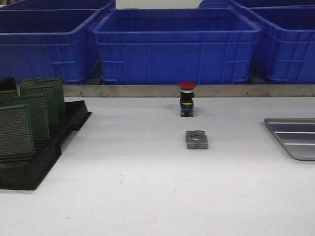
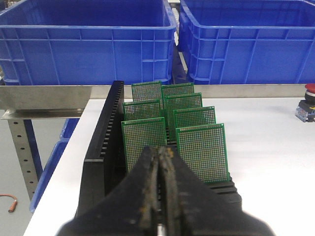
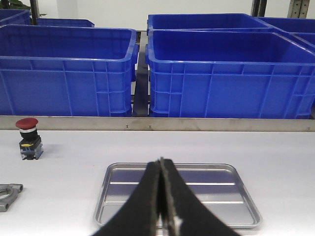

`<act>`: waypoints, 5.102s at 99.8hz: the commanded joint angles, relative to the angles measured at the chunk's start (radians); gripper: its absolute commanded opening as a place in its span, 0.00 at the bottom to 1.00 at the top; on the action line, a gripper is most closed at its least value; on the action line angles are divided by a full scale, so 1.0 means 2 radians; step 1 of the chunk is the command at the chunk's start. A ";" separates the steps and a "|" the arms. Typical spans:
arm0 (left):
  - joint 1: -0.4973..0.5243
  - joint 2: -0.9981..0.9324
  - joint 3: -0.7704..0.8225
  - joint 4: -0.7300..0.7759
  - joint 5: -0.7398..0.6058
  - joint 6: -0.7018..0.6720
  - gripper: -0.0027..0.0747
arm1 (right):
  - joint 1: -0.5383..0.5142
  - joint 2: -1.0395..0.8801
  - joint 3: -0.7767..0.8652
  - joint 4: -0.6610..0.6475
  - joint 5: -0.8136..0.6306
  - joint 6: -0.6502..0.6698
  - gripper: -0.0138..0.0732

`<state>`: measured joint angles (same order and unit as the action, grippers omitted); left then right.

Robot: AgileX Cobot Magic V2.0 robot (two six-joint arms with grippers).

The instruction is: Place circuit board on tray

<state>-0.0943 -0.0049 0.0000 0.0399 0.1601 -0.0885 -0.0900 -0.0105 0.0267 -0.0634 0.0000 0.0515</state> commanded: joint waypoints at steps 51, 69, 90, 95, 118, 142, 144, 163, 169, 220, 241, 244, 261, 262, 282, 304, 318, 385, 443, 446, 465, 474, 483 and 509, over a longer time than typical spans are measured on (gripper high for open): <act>-0.004 -0.015 0.024 -0.005 -0.039 0.000 0.01 | -0.001 -0.013 -0.006 -0.004 -0.034 0.000 0.09; -0.004 -0.015 0.024 -0.005 -0.039 0.000 0.01 | -0.001 -0.013 -0.006 -0.004 -0.034 0.000 0.09; -0.004 -0.015 0.024 -0.005 -0.051 0.000 0.01 | -0.001 -0.013 -0.006 -0.004 -0.034 0.000 0.09; -0.004 -0.015 0.024 -0.005 -0.057 0.000 0.01 | -0.001 -0.013 -0.006 -0.004 -0.034 0.000 0.09; -0.002 -0.007 -0.021 -0.006 -0.035 -0.001 0.01 | -0.001 -0.013 -0.006 -0.004 -0.034 0.000 0.09; -0.002 0.073 -0.158 -0.006 0.080 -0.003 0.01 | -0.001 -0.013 -0.006 -0.004 -0.034 0.000 0.09; -0.002 0.080 -0.171 -0.006 0.090 -0.003 0.01 | -0.001 -0.013 -0.006 -0.004 -0.034 0.000 0.09; -0.002 0.192 -0.272 -0.006 0.152 -0.003 0.01 | -0.001 -0.013 -0.006 -0.004 -0.034 0.000 0.09; -0.002 0.227 -0.301 -0.006 0.166 -0.003 0.01 | -0.001 -0.013 -0.006 -0.004 -0.034 0.000 0.09; -0.003 0.529 -0.494 -0.055 0.265 0.150 0.45 | -0.001 -0.013 -0.006 -0.004 -0.034 0.000 0.09; -0.003 0.639 -0.574 -0.117 0.359 0.360 0.56 | -0.001 -0.013 -0.006 -0.004 -0.034 0.000 0.09; -0.003 0.652 -0.583 -0.140 0.372 0.420 0.56 | -0.001 -0.013 -0.006 -0.004 -0.034 0.000 0.09; -0.003 0.719 -0.626 -0.205 0.436 0.654 0.56 | -0.001 -0.013 -0.006 -0.004 -0.034 0.000 0.09; -0.003 0.723 -0.629 -0.205 0.436 0.658 0.56 | -0.001 -0.013 -0.006 -0.004 -0.034 0.000 0.09; -0.003 0.766 -0.637 -0.199 0.435 0.732 0.56 | -0.001 -0.013 -0.006 -0.004 -0.033 0.000 0.09; -0.003 0.795 -0.637 -0.195 0.418 0.780 0.56 | -0.001 -0.013 -0.006 -0.004 -0.033 0.000 0.09; -0.003 0.822 -0.637 -0.186 0.415 0.780 0.56 | -0.001 -0.013 -0.006 -0.004 -0.033 0.000 0.09; -0.003 0.859 -0.645 -0.185 0.450 0.779 0.01 | -0.001 -0.013 -0.006 -0.004 -0.033 0.000 0.09; -0.030 0.851 -0.735 -0.512 0.560 0.765 0.01 | -0.001 -0.013 -0.006 -0.004 -0.033 0.000 0.09; -0.038 0.851 -0.735 -0.518 0.560 0.765 0.01 | -0.001 -0.013 -0.006 -0.004 -0.033 0.000 0.09; -0.104 0.851 -0.735 -0.525 0.548 0.765 0.01 | -0.001 -0.013 -0.006 -0.004 -0.033 0.000 0.09; -0.138 0.851 -0.735 -0.529 0.537 0.765 0.01 | -0.001 -0.013 -0.006 -0.004 -0.033 0.000 0.09; -0.168 0.851 -0.735 -0.529 0.536 0.765 0.01 | -0.001 -0.013 -0.006 -0.004 -0.033 0.000 0.09; -0.214 0.851 -0.735 -0.529 0.539 0.765 0.01 | -0.001 -0.013 -0.006 -0.005 -0.032 0.000 0.09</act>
<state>-0.5055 1.7460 -1.4401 -0.9441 1.2142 1.4523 -0.0900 -0.0105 0.0267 -0.0634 0.0000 0.0515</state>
